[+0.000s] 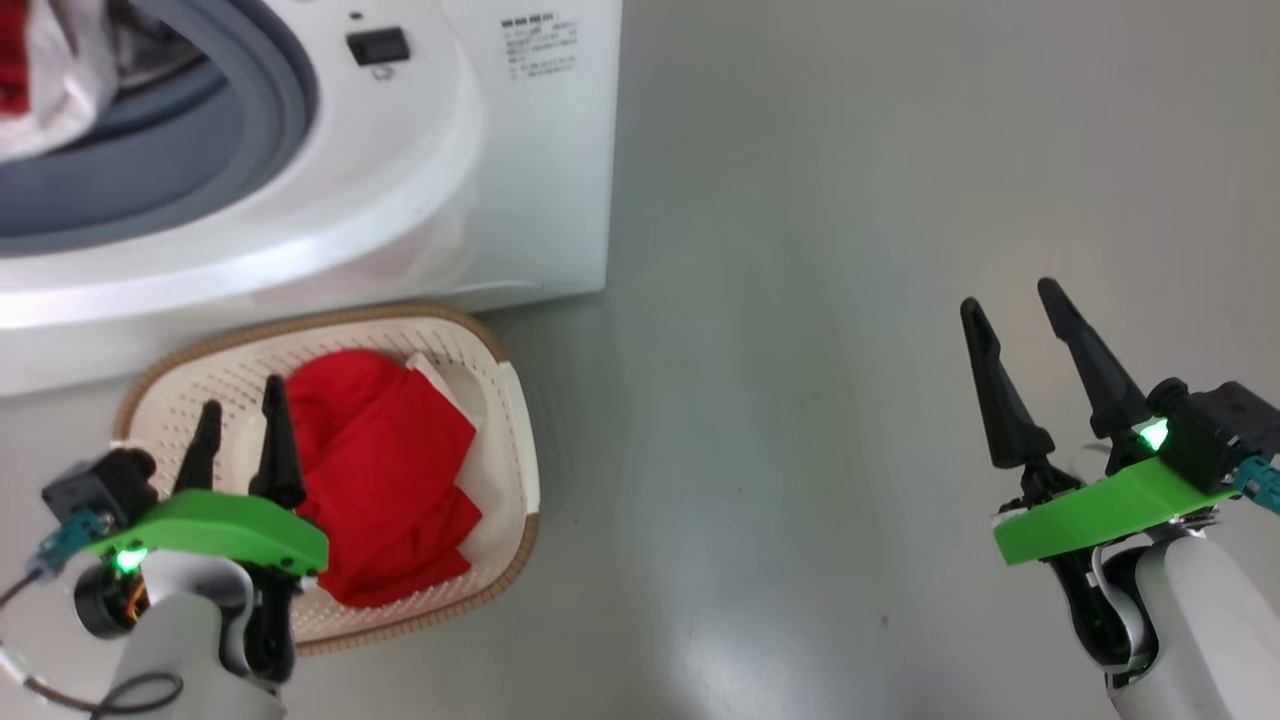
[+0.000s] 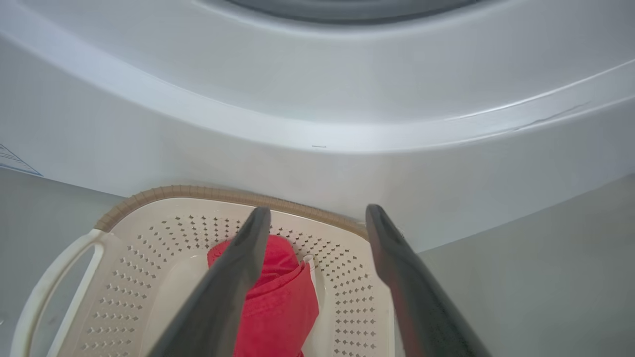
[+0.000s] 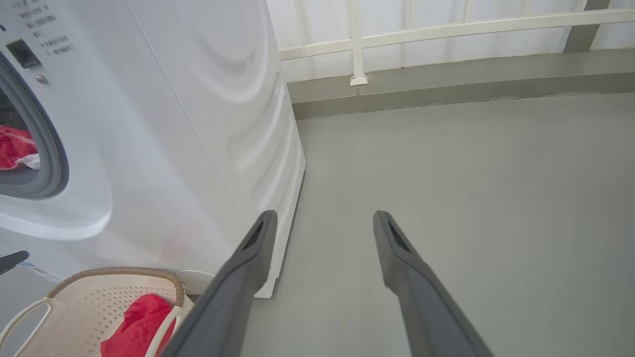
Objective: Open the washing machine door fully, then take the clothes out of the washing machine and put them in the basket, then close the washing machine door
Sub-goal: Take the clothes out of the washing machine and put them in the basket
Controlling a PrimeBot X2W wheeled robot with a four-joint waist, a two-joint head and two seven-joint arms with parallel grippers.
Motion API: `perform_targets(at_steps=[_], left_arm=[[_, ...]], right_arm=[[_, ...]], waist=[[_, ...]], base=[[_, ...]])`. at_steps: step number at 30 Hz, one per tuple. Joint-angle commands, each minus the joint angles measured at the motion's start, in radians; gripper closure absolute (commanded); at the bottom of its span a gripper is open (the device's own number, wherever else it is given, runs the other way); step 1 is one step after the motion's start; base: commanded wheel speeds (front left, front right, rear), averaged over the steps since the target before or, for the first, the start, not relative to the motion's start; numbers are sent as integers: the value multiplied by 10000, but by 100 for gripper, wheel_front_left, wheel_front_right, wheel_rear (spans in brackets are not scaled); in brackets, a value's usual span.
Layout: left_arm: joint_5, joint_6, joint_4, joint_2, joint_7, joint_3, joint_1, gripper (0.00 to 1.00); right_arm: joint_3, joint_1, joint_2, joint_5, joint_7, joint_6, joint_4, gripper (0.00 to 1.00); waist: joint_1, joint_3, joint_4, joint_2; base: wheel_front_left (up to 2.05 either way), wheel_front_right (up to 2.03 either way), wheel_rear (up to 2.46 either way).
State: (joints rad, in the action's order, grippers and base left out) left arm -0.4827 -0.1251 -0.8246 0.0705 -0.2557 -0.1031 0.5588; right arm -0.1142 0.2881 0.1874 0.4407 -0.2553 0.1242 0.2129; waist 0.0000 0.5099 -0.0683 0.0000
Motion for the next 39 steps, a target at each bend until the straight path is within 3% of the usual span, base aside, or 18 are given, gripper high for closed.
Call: perform_targets(at_steps=[1, 21, 39], left_arm=[[143, -56, 301, 210, -61, -301, -417, 0], [2143, -56, 3475, -89, -61, -505, -2966, 0], [2520, -56, 5588, -167, -61, -760, -4904, 0]], right_arm=[[-224, -318, 90, 47, -65, 65, -145, 0], [-221, -1445, 135, 147, -65, 65, 233, 0], [37, -2612, 92, 198, -65, 65, 197, 0]], waist=[[0, -483, 83, 0], [0, -2771, 323, 0], [0, -3934, 659, 0]], base=[[0, 0, 0], [0, 0, 0], [0, 0, 0]])
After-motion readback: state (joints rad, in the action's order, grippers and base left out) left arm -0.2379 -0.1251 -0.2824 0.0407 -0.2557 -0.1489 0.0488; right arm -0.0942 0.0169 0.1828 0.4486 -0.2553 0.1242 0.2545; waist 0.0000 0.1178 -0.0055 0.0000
